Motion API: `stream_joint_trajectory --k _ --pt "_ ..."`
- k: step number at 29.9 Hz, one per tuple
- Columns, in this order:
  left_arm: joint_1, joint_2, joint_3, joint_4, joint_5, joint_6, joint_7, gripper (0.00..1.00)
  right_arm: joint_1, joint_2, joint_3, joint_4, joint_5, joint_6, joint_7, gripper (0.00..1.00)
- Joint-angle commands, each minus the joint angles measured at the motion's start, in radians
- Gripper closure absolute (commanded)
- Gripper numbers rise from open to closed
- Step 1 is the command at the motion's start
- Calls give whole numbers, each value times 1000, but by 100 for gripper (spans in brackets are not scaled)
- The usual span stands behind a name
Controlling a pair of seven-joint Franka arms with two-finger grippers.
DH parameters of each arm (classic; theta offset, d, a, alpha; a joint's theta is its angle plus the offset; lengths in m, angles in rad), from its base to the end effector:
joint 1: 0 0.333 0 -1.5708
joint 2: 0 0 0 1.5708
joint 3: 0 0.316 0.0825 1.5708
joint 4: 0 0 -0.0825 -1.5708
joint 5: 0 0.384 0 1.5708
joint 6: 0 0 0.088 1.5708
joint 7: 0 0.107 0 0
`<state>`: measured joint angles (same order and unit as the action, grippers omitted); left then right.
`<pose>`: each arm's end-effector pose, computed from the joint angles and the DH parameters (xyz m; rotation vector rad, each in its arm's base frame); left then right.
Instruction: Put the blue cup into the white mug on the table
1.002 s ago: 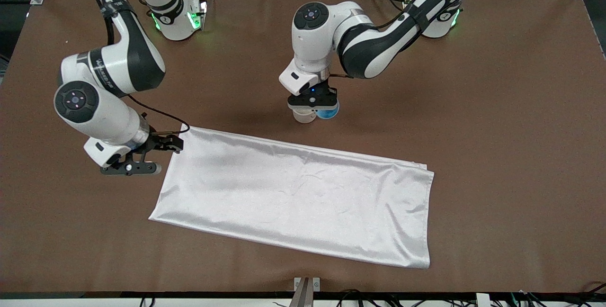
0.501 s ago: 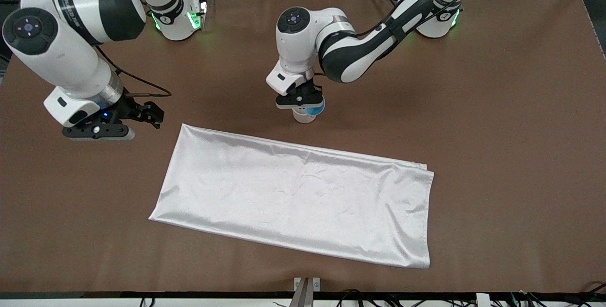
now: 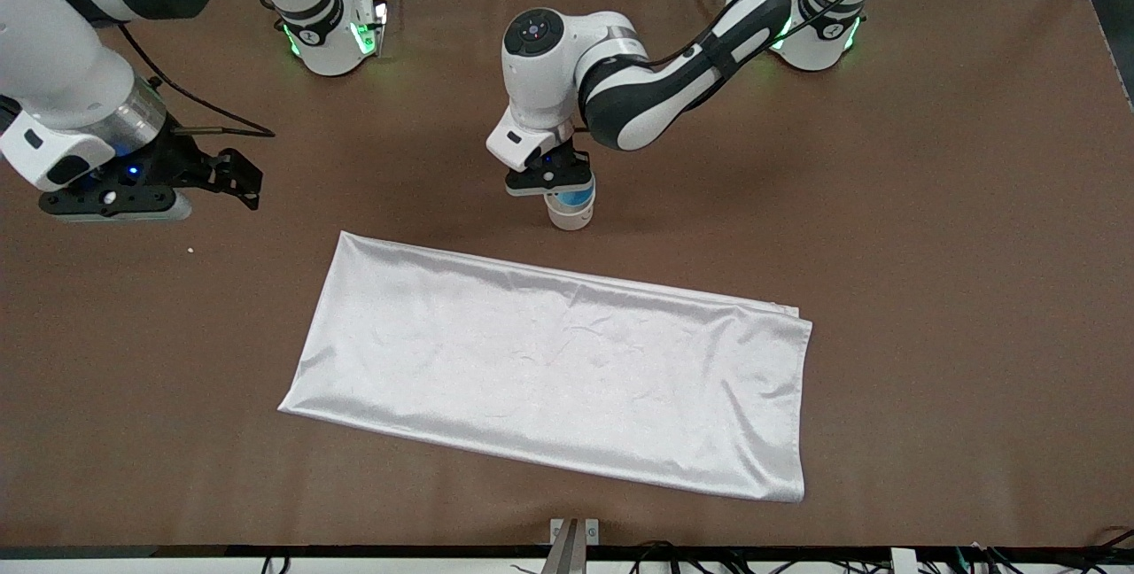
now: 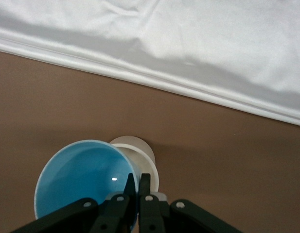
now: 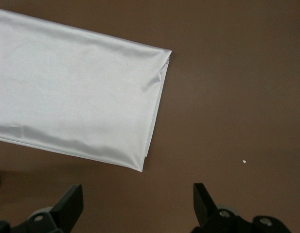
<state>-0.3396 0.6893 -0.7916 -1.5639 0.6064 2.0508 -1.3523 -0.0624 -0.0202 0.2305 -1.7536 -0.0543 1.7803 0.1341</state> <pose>0.4004 -0.5664 0.3295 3.1345 0.0970 0.1144 0.5541 0.0904 0.5669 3.0894 0.0682 0.0843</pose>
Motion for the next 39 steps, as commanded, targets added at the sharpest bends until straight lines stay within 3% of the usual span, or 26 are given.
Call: stream_joint_trajectory --k 1,9,18,21,24,25,26,30,39 --pt "-13 38 -12 22 53 -12 -36 100 10 -7 -36 0 25 -16 -22 0" --pt "-16 78 -12 21 84 -11 -36 100 10 -1 -106 34 114 -76 -19 0" --pt "-10 99 -11 22 85 -11 -24 100 21 12 -195 72 97 -128 -27 0" --pt "-9 102 -9 25 85 -11 -19 87 19 22 -201 94 96 -163 -24 0" --pt "-9 102 -8 25 85 -9 -8 62 15 28 -206 100 77 -173 -27 0" --pt "-9 102 -8 27 85 -11 -2 40 15 28 -207 98 70 -170 -27 0" --pt "-9 102 -8 27 85 -11 5 3 15 28 -209 98 62 -168 -27 0" --pt "-6 98 -8 30 84 -11 15 0 15 29 -207 100 16 -154 -37 0" --pt "8 69 -8 30 79 -14 19 0 16 40 -207 98 11 -117 -74 0"
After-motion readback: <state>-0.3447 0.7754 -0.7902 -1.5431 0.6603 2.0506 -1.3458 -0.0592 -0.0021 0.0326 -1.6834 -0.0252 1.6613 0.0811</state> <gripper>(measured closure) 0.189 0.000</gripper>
